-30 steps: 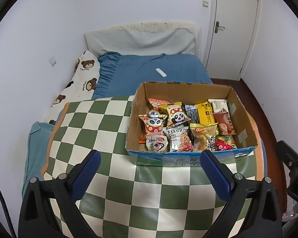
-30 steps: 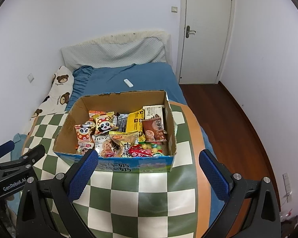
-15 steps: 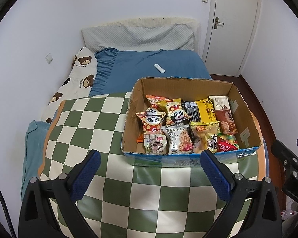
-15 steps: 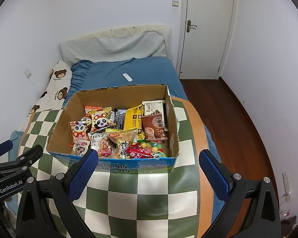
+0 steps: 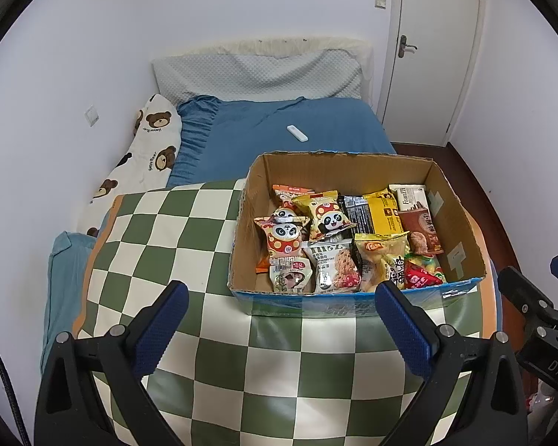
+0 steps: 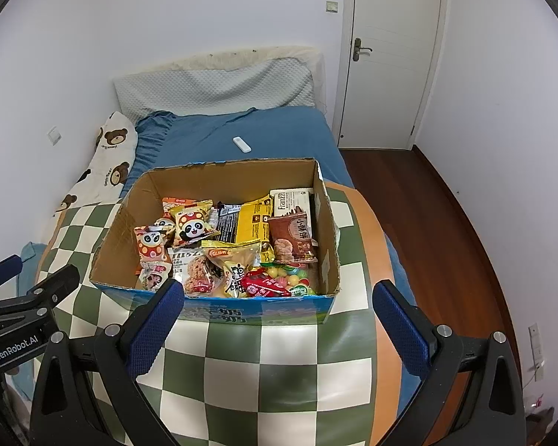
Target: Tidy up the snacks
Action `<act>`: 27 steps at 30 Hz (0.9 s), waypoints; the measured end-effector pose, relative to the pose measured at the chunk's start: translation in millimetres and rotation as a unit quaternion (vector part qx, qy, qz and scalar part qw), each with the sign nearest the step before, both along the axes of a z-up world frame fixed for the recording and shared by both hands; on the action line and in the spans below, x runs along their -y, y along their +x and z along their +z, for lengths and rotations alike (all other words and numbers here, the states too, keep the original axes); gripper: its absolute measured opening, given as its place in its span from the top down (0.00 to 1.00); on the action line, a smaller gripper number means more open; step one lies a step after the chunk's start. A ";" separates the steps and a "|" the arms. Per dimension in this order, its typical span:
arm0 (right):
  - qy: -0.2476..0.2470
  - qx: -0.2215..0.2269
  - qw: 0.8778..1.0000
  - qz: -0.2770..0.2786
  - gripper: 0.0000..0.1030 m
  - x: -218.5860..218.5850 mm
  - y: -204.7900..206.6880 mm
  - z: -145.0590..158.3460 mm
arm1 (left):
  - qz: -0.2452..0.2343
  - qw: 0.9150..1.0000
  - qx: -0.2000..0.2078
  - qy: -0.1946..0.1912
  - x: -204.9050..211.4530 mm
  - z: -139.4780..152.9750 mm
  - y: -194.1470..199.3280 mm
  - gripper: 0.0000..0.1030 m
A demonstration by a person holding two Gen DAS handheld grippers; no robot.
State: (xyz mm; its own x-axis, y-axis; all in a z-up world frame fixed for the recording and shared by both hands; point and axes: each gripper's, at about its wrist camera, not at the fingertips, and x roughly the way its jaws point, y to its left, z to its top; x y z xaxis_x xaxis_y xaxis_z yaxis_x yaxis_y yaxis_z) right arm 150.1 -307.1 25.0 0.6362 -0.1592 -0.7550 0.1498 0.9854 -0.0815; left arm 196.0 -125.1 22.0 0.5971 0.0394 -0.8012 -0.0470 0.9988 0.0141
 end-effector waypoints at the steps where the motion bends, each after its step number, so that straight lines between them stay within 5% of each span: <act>1: 0.000 0.001 1.000 0.000 0.00 0.0 -0.1 0.0 | -0.001 1.000 0.000 -0.001 0.1 0.5 0.1 0.00; 27: 0.010 0.000 1.000 0.011 0.00 1.6 -1.3 1.5 | -0.007 1.000 0.004 -0.001 -2.3 6.3 -5.5 0.00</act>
State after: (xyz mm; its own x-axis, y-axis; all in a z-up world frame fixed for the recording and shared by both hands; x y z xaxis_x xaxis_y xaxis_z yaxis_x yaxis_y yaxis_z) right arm 148.7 -308.7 26.5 0.6396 -0.1302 -0.7576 0.1274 0.9899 -0.0626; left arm 190.5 -122.8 28.4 0.6043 0.0300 -0.7962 -0.0335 0.9994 0.0122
